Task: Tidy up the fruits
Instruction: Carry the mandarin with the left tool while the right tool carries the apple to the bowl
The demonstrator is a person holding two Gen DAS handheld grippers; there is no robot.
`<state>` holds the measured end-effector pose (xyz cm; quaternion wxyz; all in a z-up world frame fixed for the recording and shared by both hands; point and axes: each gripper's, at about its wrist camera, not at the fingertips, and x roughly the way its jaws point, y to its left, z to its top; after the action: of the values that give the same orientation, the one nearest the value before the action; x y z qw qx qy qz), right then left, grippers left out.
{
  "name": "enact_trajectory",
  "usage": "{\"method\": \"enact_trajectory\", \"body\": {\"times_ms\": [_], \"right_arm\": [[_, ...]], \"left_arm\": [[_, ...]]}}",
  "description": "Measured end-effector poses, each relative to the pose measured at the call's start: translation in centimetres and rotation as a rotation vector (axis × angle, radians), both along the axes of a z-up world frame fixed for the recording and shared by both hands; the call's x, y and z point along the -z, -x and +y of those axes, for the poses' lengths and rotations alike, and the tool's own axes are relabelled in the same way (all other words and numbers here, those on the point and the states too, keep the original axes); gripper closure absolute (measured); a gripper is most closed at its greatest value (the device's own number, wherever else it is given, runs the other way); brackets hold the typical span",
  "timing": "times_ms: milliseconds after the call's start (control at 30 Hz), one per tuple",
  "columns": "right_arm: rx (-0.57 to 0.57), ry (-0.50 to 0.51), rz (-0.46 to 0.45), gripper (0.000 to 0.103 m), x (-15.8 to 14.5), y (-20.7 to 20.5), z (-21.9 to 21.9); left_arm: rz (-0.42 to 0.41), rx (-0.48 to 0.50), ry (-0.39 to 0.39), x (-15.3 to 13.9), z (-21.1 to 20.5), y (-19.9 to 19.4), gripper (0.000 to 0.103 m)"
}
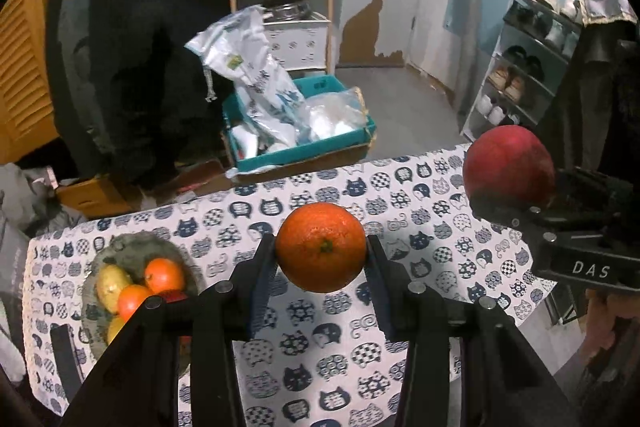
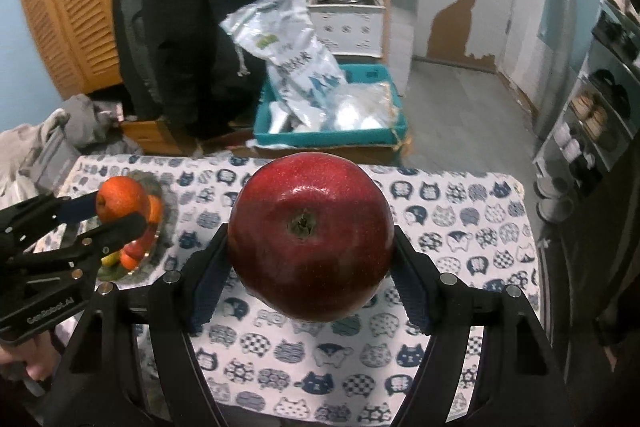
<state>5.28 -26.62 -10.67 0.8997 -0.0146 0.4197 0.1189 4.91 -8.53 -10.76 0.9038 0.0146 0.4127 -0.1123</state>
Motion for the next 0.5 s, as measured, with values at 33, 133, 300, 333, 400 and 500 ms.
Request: {"method": "enact_trajectory", "body": {"times_ms": [33,133,300,333,400,500], "right_arm": [[-0.010,0.001,-0.003,0.028,-0.2,0.0,0.6],[-0.036,0.000,-0.010,0.028,-0.6,0.0,2.0],[-0.085,0.003,-0.018,0.028,-1.2,0.0,4.7],[-0.094,0.003,-0.020,0.028,-1.3,0.0,5.2],[-0.112,0.003,-0.021,0.028,-1.5,0.0,6.2],[-0.140,0.006,-0.021,0.028,-1.7,0.0,8.0]], "left_arm": [[-0.001,-0.007,0.003,-0.1,0.5,0.2,0.059],[-0.010,-0.031,0.009,-0.4,2.3,0.6,0.059],[-0.032,-0.072,0.012,-1.0,5.0,1.3,0.059],[-0.034,-0.080,0.014,-1.1,5.5,1.4,0.059],[-0.037,-0.097,0.021,-1.3,6.6,1.7,0.059],[-0.043,-0.121,0.026,-1.5,8.3,2.1,0.059]]}}
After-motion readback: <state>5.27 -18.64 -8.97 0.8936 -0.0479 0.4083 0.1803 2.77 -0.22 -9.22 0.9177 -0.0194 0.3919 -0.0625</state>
